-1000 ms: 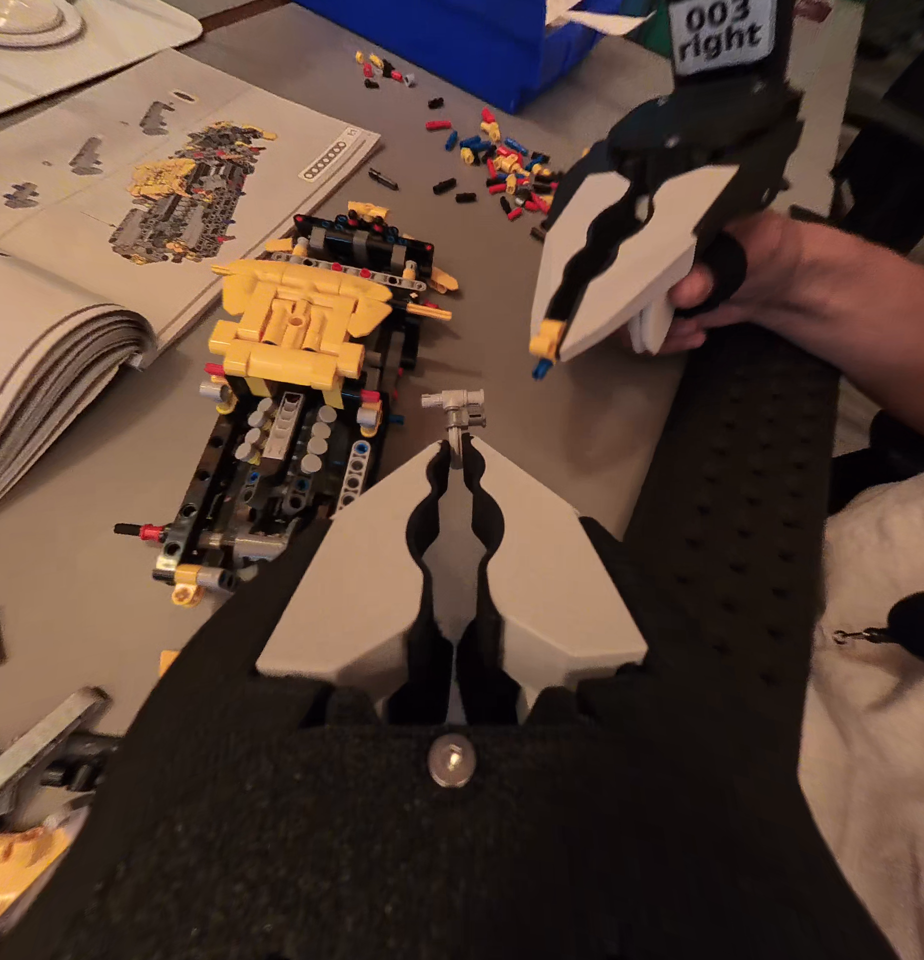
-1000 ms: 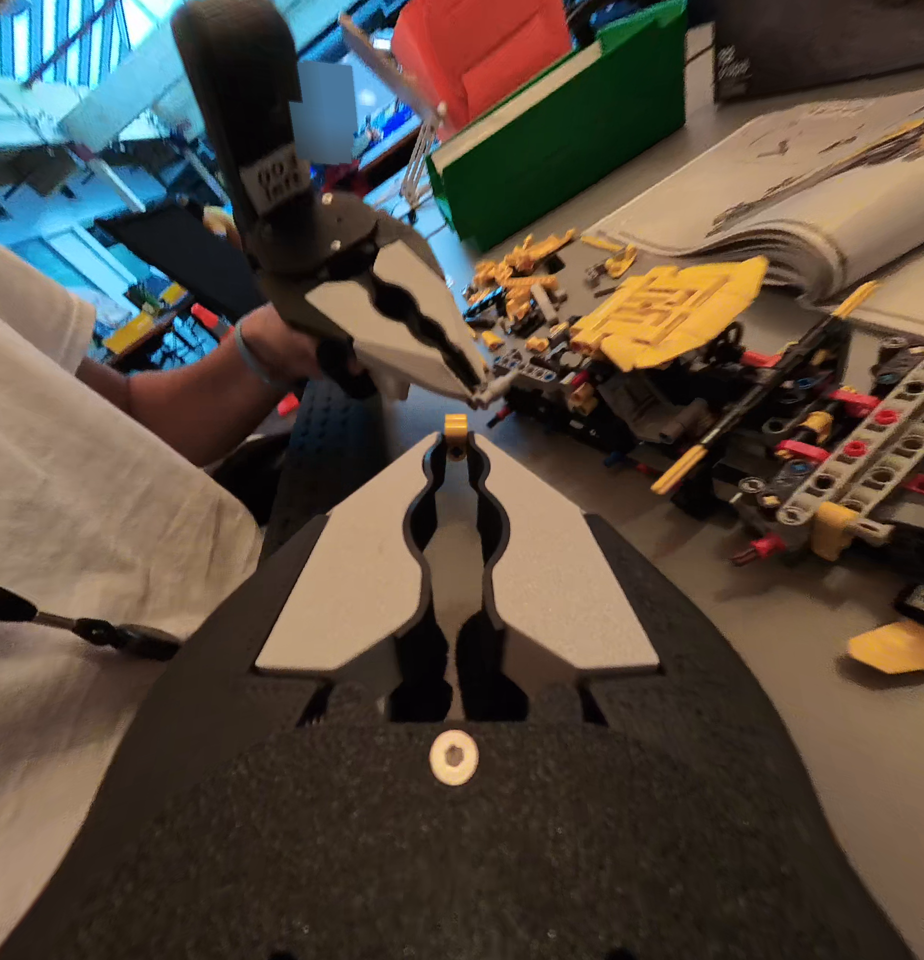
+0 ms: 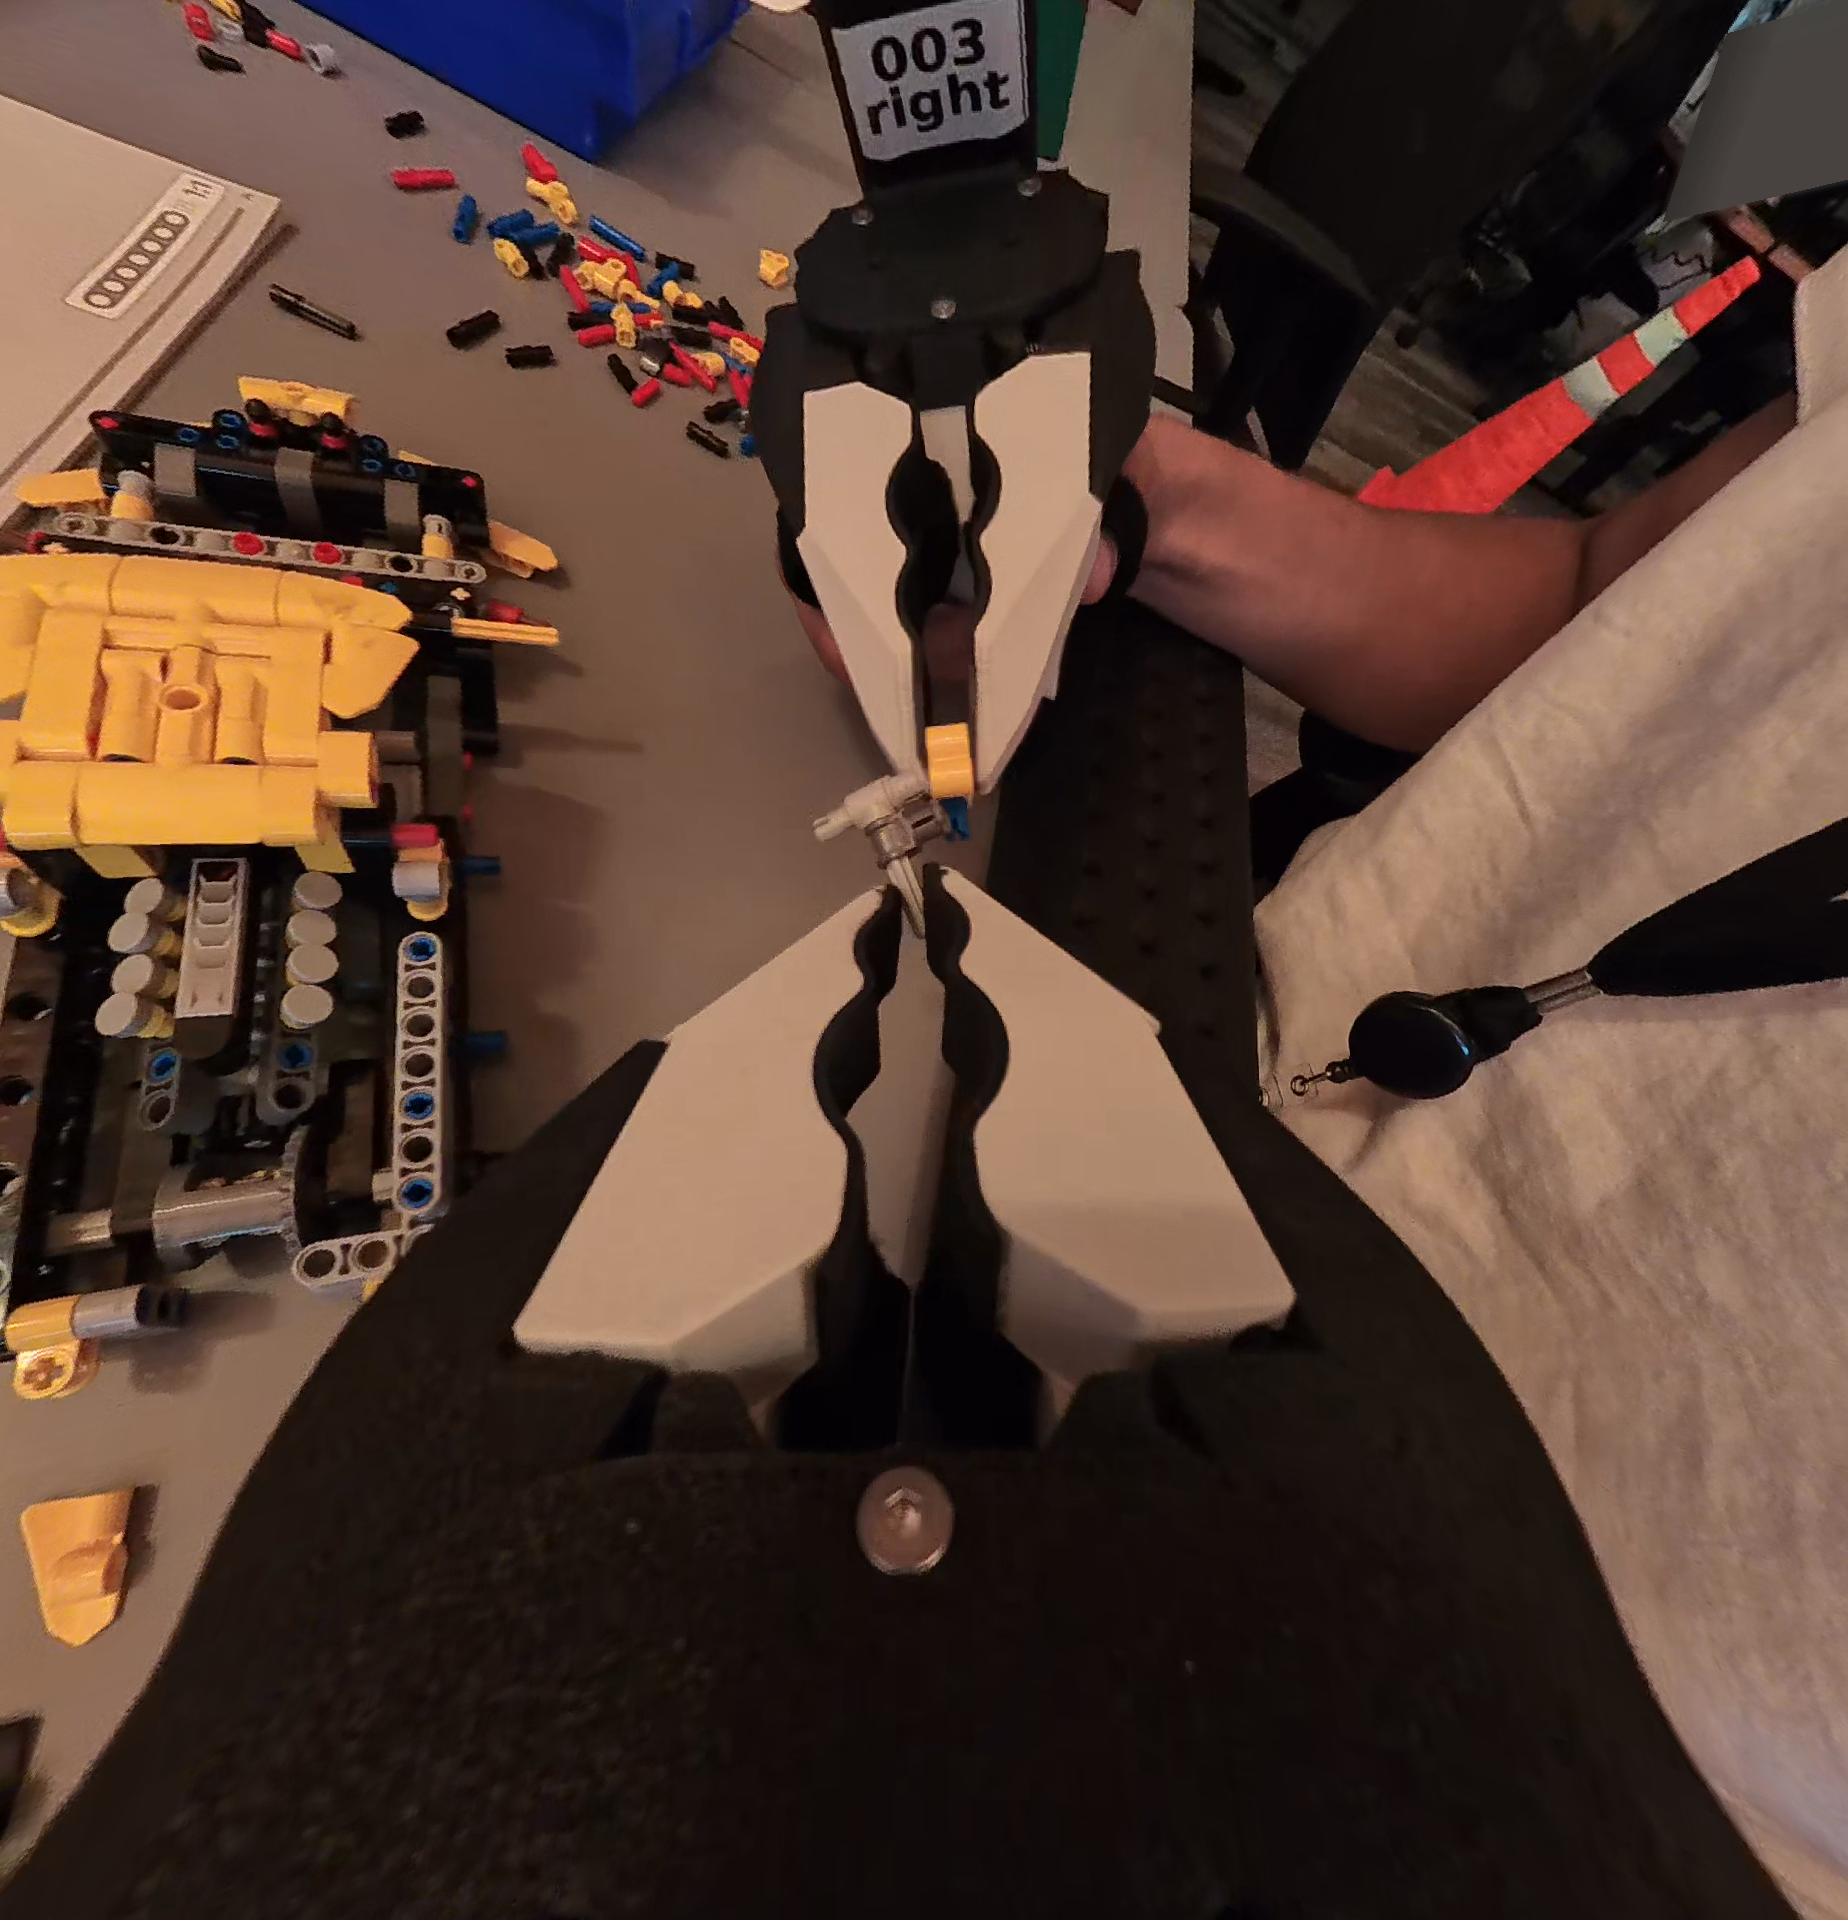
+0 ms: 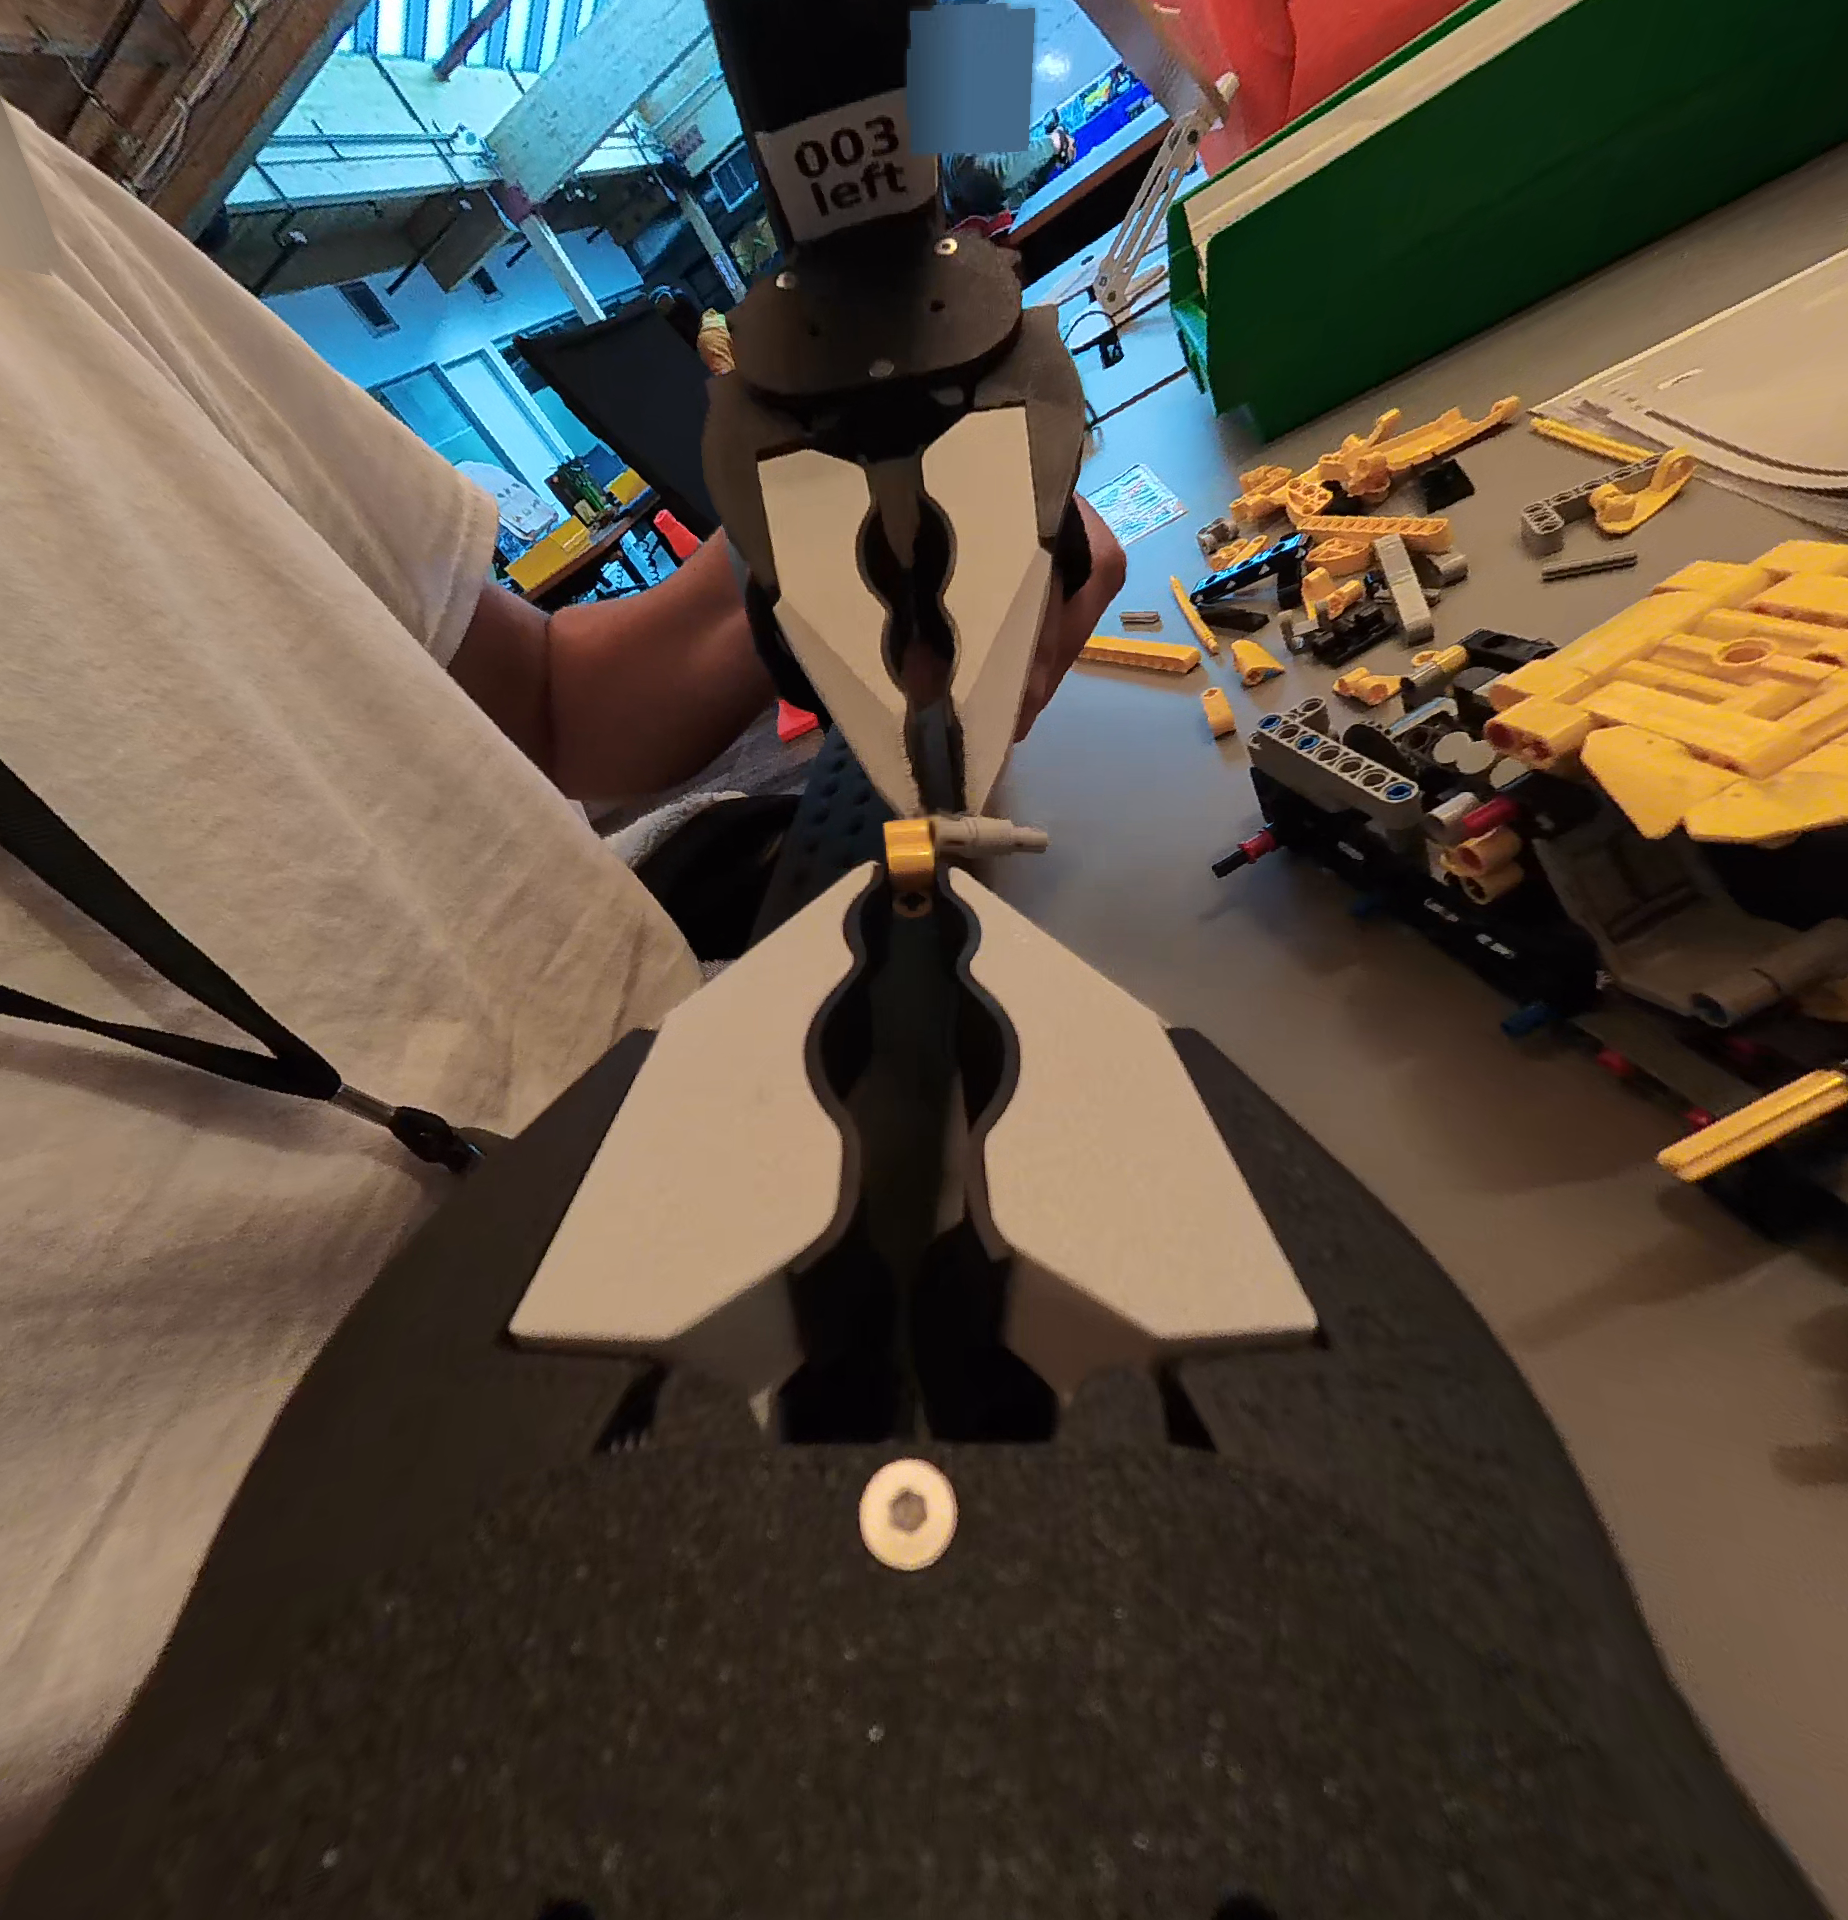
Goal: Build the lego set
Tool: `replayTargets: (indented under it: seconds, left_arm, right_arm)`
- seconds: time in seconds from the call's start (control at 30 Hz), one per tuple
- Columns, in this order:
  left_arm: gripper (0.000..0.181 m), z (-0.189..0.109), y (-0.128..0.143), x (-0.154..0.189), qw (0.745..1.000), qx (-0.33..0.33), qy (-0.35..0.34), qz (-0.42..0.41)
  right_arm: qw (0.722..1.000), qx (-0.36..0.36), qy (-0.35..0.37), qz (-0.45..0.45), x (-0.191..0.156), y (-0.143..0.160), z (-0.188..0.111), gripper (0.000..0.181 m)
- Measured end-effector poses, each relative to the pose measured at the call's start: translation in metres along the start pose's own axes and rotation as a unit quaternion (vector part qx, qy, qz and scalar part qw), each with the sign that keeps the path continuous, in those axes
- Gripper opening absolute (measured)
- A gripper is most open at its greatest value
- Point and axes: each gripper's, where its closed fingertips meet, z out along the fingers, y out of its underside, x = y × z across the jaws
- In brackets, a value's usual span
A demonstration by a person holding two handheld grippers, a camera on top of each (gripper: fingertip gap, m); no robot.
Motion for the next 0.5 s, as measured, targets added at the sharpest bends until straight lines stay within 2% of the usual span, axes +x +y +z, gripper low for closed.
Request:
replayTargets:
  seconds: [0.23, 0.5]
  left_arm:
    - [0.004, 0.001, -0.002, 0.001, 1.000, 0.001, 0.000, 0.010]
    - [0.004, 0.004, 0.027, -0.024, 0.993, -0.064, -0.080, 0.052]
  right_arm:
    - [1.000, 0.014, -0.008, 0.008, -0.002, -0.004, -0.003, 0.008]
    - [0.999, -0.005, 0.032, 0.008, 0.013, 0.002, -0.005, 0.008]
